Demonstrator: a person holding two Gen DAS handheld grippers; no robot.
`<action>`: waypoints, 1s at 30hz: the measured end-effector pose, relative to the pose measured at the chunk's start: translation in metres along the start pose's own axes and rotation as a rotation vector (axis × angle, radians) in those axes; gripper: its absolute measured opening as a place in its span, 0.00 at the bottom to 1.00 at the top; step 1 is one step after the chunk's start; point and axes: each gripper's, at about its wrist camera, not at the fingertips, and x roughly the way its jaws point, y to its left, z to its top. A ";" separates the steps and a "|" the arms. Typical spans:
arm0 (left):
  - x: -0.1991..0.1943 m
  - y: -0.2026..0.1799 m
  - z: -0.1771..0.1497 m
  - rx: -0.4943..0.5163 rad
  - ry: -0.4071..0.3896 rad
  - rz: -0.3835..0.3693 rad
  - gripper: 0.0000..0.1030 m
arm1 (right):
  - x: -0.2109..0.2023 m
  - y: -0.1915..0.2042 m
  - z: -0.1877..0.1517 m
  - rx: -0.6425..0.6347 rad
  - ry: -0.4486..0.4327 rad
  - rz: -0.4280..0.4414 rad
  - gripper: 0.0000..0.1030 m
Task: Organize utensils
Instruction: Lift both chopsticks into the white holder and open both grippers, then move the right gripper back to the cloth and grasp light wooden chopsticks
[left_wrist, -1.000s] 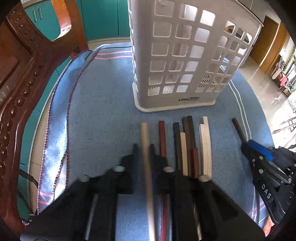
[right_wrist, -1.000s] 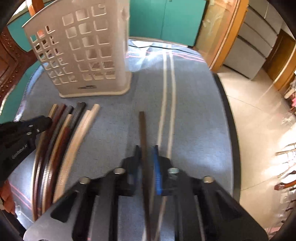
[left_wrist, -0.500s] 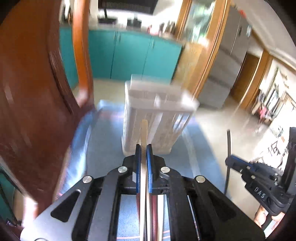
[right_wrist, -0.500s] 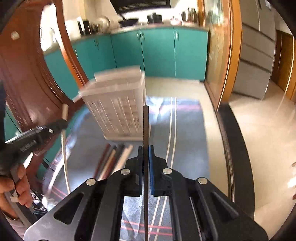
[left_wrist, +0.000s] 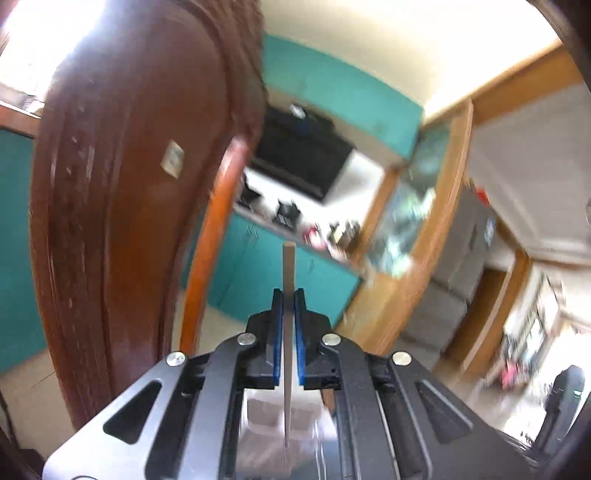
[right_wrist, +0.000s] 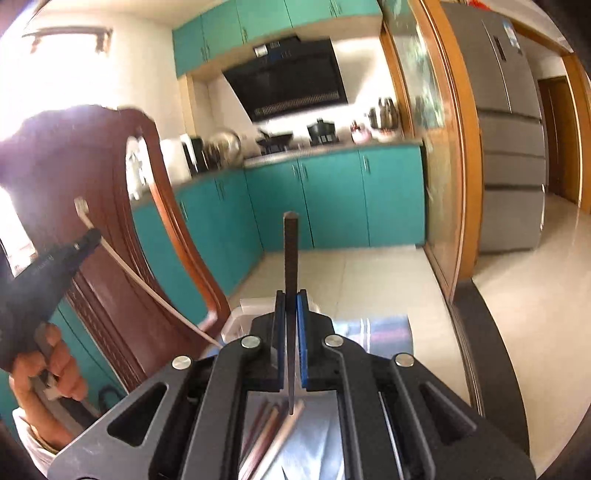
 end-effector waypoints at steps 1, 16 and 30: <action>0.003 0.001 -0.001 -0.008 -0.031 0.013 0.06 | 0.002 0.000 0.003 0.000 -0.024 0.005 0.06; 0.084 0.017 -0.052 0.036 0.135 0.106 0.07 | 0.092 0.002 -0.020 0.005 -0.104 -0.039 0.06; 0.043 0.036 -0.073 0.046 0.184 0.122 0.30 | 0.027 -0.012 -0.047 0.079 -0.128 -0.078 0.42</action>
